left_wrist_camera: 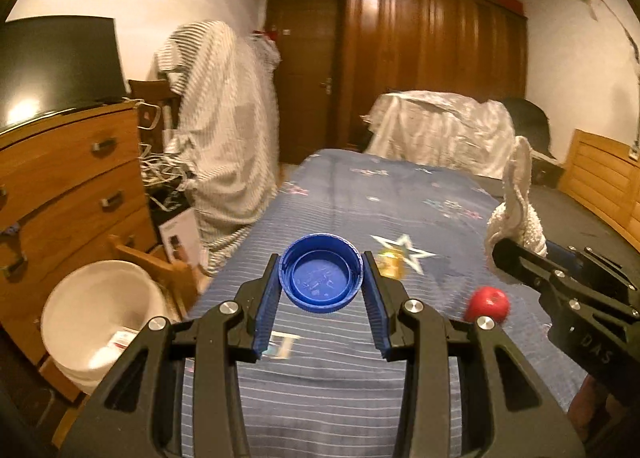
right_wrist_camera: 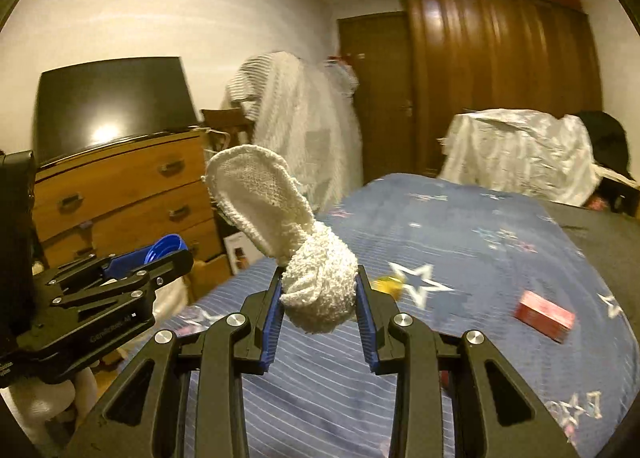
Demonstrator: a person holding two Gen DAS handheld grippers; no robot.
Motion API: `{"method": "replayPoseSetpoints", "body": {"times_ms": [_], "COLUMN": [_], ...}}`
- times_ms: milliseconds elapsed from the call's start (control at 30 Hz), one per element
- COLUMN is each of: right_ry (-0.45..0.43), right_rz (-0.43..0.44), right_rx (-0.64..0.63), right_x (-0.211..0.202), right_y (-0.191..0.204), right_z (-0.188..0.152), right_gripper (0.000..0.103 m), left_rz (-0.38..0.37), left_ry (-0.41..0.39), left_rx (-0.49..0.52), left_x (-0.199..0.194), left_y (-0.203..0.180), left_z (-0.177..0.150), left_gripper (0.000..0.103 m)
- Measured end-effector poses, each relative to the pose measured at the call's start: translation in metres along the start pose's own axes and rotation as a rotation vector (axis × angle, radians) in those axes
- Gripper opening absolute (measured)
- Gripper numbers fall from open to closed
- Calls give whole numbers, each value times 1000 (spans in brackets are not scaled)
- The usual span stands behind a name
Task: Collect trash
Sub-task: 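Carry the blue cap and white cloth in both tools over the white bucket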
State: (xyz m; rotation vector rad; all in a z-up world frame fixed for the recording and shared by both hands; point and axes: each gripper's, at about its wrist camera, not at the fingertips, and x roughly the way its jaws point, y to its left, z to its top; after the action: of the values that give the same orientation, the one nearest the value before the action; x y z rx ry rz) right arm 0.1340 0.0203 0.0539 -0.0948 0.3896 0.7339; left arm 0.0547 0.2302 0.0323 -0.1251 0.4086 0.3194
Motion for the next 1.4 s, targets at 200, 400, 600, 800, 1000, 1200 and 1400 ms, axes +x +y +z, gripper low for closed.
{"method": "replayPoseSetpoints", "body": {"times_ms": [200, 400, 600, 800, 1000, 1200, 1400], "right_ry": [20, 45, 100, 206, 379, 567, 682], "right_rz": [87, 182, 276, 364, 434, 467, 446], "right_rx": [-32, -69, -109, -148, -165, -207, -272], "right_x": [40, 78, 117, 170, 237, 300, 340], "right_y": [63, 131, 193, 254, 301, 351, 374], "right_z": [29, 58, 78, 89, 90, 78, 61], "right_gripper": [34, 34, 34, 34, 34, 34, 35], "left_rz": [67, 140, 209, 260, 281, 275, 271], "left_ry": [-10, -2, 24, 78, 162, 264, 343], "left_rx": [-37, -84, -120, -140, -164, -176, -183], "left_x": [-8, -15, -23, -21, -1, 23, 46], "left_y": [49, 104, 159, 207, 251, 288, 315], "left_z": [6, 10, 9, 8, 9, 3, -9], "left_gripper": [38, 38, 38, 38, 38, 38, 38]}}
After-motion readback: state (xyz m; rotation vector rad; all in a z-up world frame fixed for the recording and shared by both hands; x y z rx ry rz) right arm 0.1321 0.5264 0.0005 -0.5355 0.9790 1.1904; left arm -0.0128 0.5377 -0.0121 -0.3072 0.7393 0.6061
